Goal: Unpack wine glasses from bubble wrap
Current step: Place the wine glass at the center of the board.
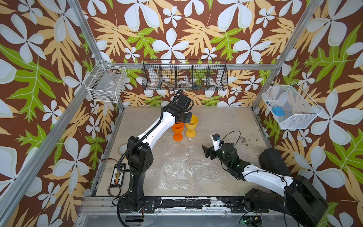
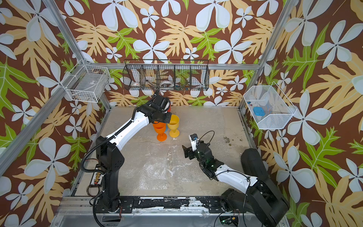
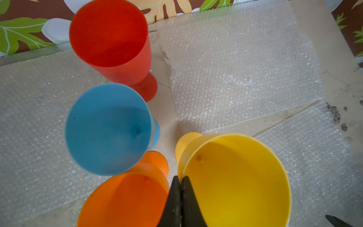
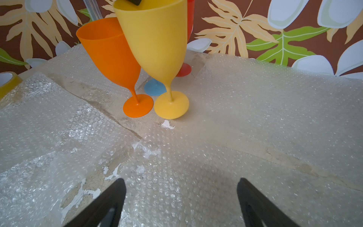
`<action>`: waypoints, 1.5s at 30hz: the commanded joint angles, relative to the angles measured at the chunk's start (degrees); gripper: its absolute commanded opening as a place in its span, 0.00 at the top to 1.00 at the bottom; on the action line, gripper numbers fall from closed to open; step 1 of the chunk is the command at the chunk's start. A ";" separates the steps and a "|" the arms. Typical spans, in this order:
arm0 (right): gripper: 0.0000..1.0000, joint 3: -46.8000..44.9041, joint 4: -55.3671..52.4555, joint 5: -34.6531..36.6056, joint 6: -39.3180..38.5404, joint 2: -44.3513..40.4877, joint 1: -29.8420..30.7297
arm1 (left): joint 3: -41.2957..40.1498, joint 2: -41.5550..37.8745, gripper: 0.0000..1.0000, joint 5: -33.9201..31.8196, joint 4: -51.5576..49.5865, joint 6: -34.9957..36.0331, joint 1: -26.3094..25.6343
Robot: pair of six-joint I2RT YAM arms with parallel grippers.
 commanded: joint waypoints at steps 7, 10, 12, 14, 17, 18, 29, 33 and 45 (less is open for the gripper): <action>0.09 -0.19 2.74 0.56 0.54 0.27 0.02 | 0.89 2.35 1.00 -2.30 -2.65 1.22 0.21; 0.09 -0.21 2.84 0.51 0.52 0.09 0.04 | 1.81 2.95 1.00 -2.79 -3.79 1.16 0.21; 0.09 -0.13 2.74 0.41 0.43 0.24 0.03 | 1.96 3.28 1.00 -2.88 -3.53 1.46 0.21; 0.09 -0.16 2.79 0.22 0.37 0.03 0.04 | 2.59 3.96 1.00 -3.42 -3.53 1.64 0.21; 0.09 -0.30 2.67 0.46 0.22 -0.18 0.03 | 4.11 5.27 1.00 -3.81 -4.59 1.58 0.30; 0.09 -0.40 2.60 0.56 0.08 -0.34 0.00 | 4.49 5.60 1.00 -3.71 -4.88 1.44 0.30; 0.09 -0.61 2.58 0.55 -0.11 -0.71 0.00 | 3.66 5.94 1.00 -4.34 -3.31 1.30 0.26; 0.09 -0.69 2.35 0.62 -0.27 -0.80 0.02 | 3.91 6.15 1.00 -3.80 -2.99 1.22 0.30; 0.09 -0.82 2.66 0.70 -0.18 -0.53 0.04 | 2.67 2.04 0.69 -3.19 -0.90 1.50 0.30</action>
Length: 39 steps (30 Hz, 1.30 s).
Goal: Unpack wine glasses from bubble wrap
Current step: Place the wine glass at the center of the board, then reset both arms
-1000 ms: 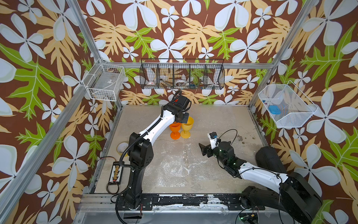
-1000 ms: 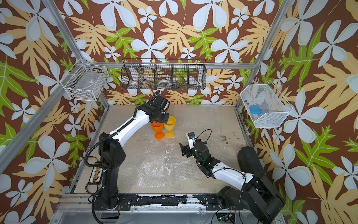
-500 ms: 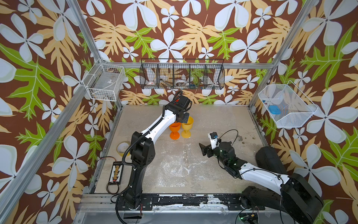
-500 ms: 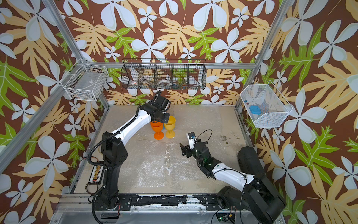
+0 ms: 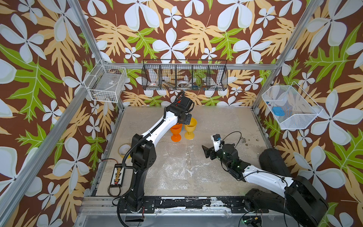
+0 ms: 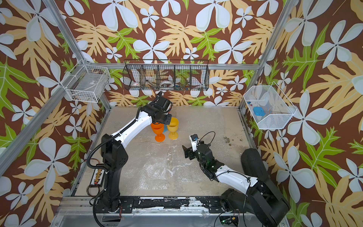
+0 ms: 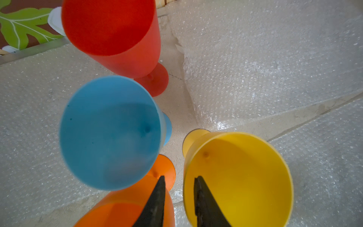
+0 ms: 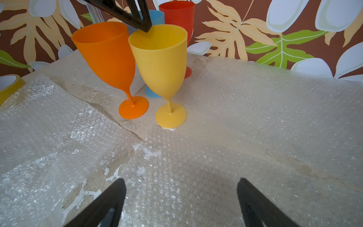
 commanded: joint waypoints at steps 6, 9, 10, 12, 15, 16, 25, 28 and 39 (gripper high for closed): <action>0.09 0.02 1.44 1.03 -0.05 0.46 0.02 | -1.46 -5.30 0.65 0.66 3.10 0.27 0.09; 0.09 -0.03 1.20 1.58 0.06 0.48 0.00 | -6.91 -9.88 0.65 0.80 7.31 -0.06 0.06; 0.09 0.08 1.03 1.69 0.08 0.44 0.03 | -9.45 -11.93 0.64 1.09 9.40 -0.18 0.02; 0.09 0.10 0.97 1.95 0.58 0.52 0.04 | -17.10 -17.08 0.64 1.89 15.16 -0.74 0.11; 0.09 1.12 -0.49 2.94 1.38 1.03 -0.06 | -31.14 -26.17 0.63 2.21 24.81 -3.07 0.23; 0.08 1.89 -1.65 3.39 1.56 1.13 -0.05 | -35.67 -29.24 0.63 2.23 28.35 -3.81 0.31; 0.05 9.16 -13.46 8.00 4.47 0.32 -1.24 | -67.92 -51.70 0.60 1.35 46.07 -11.16 9.25; 0.04 10.96 -17.52 7.23 5.30 -2.11 -4.50 | -75.40 -57.14 0.59 1.91 50.57 -13.21 15.33; 0.00 14.70 -25.08 4.04 9.26 -7.07 -25.75 | -94.18 -62.99 0.41 -12.23 73.34 -19.12 21.98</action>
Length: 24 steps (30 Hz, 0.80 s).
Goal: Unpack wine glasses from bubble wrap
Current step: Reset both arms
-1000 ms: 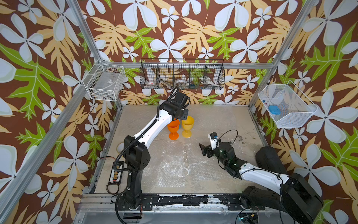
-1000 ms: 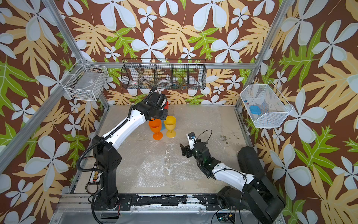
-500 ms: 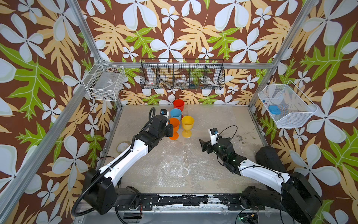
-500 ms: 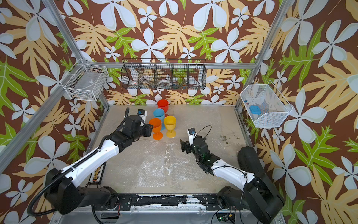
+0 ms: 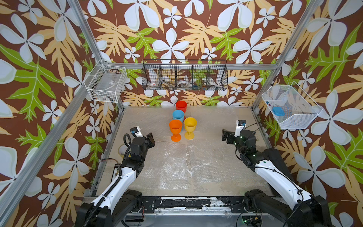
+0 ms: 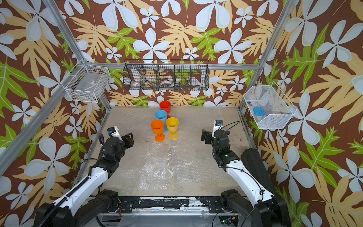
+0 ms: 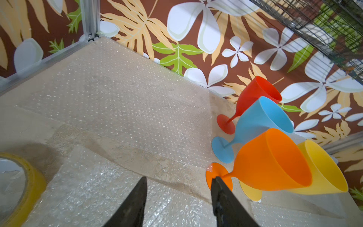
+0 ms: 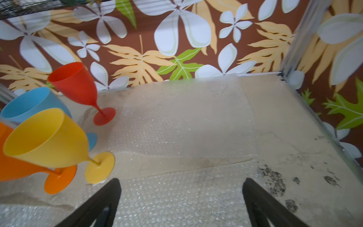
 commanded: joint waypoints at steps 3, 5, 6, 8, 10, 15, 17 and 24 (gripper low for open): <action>0.00 -1.30 0.61 -0.29 1.81 1.57 -8.22 | -3.68 1.67 0.27 -9.01 11.85 -1.02 2.35; 0.00 -3.76 4.37 -0.51 1.61 2.09 -10.92 | -5.53 1.73 0.14 -10.64 14.47 0.32 2.86; 0.00 -5.12 6.50 -0.55 1.28 2.57 -11.99 | -6.61 1.85 0.04 -11.85 15.83 0.70 3.17; 0.00 -7.57 10.71 0.99 0.25 4.18 -13.17 | -8.43 2.17 0.00 -12.53 18.67 2.01 3.87; 0.00 -9.16 14.10 2.61 -1.95 6.51 -13.28 | -9.47 2.77 0.00 -12.86 20.48 3.34 4.74; 0.00 -10.71 21.68 2.22 -3.79 11.34 -13.40 | -12.40 3.89 0.00 -11.77 26.55 5.61 6.05; 0.00 -12.13 25.98 2.48 -5.01 12.33 -13.42 | -13.32 4.28 0.00 -10.46 30.12 7.28 6.26; 0.00 -17.80 38.38 1.34 -9.86 14.03 -13.39 | -15.43 6.35 0.00 -9.16 36.91 13.99 6.74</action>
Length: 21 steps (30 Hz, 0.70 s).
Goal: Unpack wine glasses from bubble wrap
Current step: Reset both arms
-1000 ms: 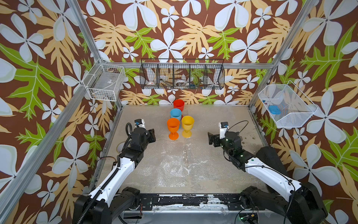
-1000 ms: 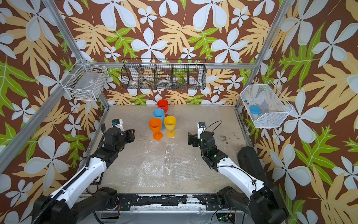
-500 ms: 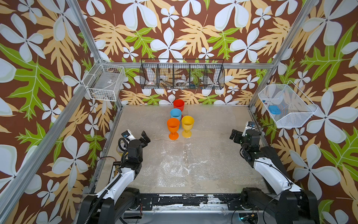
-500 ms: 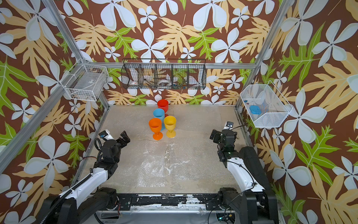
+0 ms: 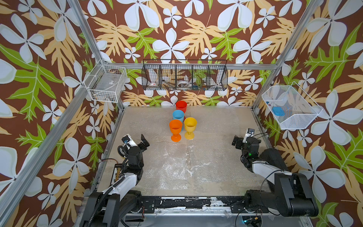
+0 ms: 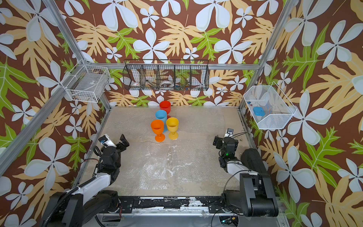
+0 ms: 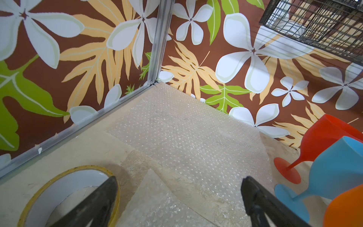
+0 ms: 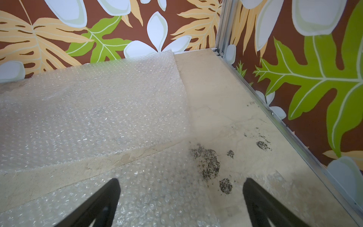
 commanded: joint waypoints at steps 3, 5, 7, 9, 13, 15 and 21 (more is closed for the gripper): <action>0.00 -3.85 13.73 -1.03 -3.81 0.06 -0.04 | -1.18 1.77 0.00 3.21 8.40 7.23 0.58; 0.00 -4.77 15.41 -2.71 -4.42 0.34 -0.06 | -2.01 3.09 0.00 4.04 11.20 9.54 0.66; 0.00 -5.76 18.11 -4.91 -4.81 1.06 -0.04 | -4.66 5.14 0.00 6.12 19.04 12.40 0.67; 0.00 -6.37 20.55 -7.05 -5.14 2.45 -0.03 | -6.01 7.76 0.00 7.16 22.78 12.55 0.90; 0.00 -7.10 24.15 -11.31 -6.30 4.28 0.05 | -6.65 13.17 0.00 10.96 28.29 14.05 0.87; 0.01 -7.00 25.13 -11.78 -6.42 5.75 0.22 | -7.38 15.61 0.00 11.68 31.80 14.15 0.92; 0.01 -6.31 26.14 -9.04 -9.89 8.29 3.73 | -7.44 20.40 0.00 14.04 35.15 15.34 0.89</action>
